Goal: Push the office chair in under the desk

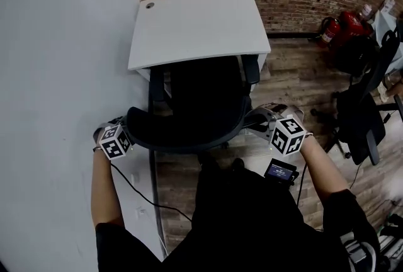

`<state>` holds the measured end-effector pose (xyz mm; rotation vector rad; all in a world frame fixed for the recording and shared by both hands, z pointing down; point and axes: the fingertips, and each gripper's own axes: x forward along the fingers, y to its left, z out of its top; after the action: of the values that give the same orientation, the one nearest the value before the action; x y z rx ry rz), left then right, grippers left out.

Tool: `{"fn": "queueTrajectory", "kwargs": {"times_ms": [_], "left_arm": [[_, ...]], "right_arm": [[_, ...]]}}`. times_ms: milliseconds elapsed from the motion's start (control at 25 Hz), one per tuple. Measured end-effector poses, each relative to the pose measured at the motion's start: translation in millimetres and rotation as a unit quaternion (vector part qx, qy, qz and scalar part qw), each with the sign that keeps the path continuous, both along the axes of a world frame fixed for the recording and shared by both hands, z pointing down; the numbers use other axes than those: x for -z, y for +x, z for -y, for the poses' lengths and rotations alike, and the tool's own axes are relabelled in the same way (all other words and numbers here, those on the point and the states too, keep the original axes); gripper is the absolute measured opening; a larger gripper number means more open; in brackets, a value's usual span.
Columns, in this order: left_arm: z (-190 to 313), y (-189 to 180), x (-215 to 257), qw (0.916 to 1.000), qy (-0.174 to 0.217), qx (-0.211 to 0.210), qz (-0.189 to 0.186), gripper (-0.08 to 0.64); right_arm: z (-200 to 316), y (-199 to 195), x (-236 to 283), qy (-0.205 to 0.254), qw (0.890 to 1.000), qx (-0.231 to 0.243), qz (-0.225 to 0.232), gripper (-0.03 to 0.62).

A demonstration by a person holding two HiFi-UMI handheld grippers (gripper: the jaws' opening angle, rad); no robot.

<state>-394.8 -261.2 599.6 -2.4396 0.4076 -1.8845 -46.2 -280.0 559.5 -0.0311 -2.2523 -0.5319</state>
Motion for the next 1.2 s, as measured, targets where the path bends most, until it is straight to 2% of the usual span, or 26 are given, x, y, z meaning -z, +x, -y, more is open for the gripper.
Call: {"fn": "queueTrajectory", "kwargs": {"times_ms": [1200], "left_arm": [[140.1,-57.5,-5.2,0.9981,0.029,-0.044,-0.03,0.169]], "right_arm": [[122.6,-61.4,-8.8,-0.008,0.999,-0.036,-0.006,0.112]]}}
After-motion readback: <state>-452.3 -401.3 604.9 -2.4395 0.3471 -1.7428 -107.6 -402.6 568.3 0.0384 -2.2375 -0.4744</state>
